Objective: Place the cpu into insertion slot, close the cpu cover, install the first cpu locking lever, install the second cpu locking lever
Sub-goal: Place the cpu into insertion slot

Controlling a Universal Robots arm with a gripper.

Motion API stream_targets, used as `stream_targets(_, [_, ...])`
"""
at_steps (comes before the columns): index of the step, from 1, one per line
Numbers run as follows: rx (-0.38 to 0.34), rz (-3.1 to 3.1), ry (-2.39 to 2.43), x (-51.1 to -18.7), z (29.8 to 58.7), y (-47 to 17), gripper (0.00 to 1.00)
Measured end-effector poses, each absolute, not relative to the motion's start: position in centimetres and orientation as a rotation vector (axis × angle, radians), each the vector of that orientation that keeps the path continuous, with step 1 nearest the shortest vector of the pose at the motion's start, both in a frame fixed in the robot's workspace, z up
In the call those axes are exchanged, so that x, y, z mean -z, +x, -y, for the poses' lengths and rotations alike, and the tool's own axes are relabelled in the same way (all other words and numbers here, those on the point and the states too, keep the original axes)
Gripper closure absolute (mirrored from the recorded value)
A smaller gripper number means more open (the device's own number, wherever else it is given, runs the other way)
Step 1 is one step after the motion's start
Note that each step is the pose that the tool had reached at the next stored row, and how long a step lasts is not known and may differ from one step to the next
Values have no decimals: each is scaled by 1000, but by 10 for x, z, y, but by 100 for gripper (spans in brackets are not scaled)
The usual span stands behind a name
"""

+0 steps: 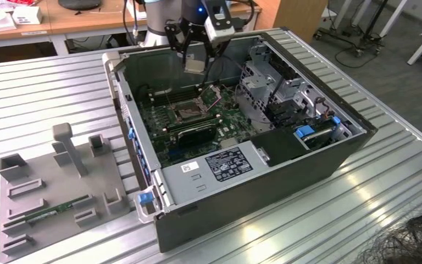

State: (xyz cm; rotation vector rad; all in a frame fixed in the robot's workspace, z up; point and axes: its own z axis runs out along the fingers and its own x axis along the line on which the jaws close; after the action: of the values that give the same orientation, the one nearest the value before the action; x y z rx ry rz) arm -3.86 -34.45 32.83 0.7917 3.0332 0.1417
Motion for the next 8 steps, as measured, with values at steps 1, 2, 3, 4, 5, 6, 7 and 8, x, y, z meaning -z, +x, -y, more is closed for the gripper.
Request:
stream_targets(1, [-142, -3025, 818, -328, 345, -39, 46])
stream_targets(2, [-142, -3017, 846, -327, 345, -39, 46])
stream_targets(3, [-142, -3008, 875, -327, 345, -39, 46])
stream_targets(4, [-141, -2999, 901, -327, 345, -39, 46])
stream_targets(5, [-141, -2990, 928, -326, 345, -39, 46])
stream_targets(6, [-141, -2981, 954, -326, 345, -39, 46])
stream_targets(7, [-141, -2977, 965, -326, 345, -39, 46])
stream_targets(8, [-141, -2977, 967, -326, 345, -39, 46])
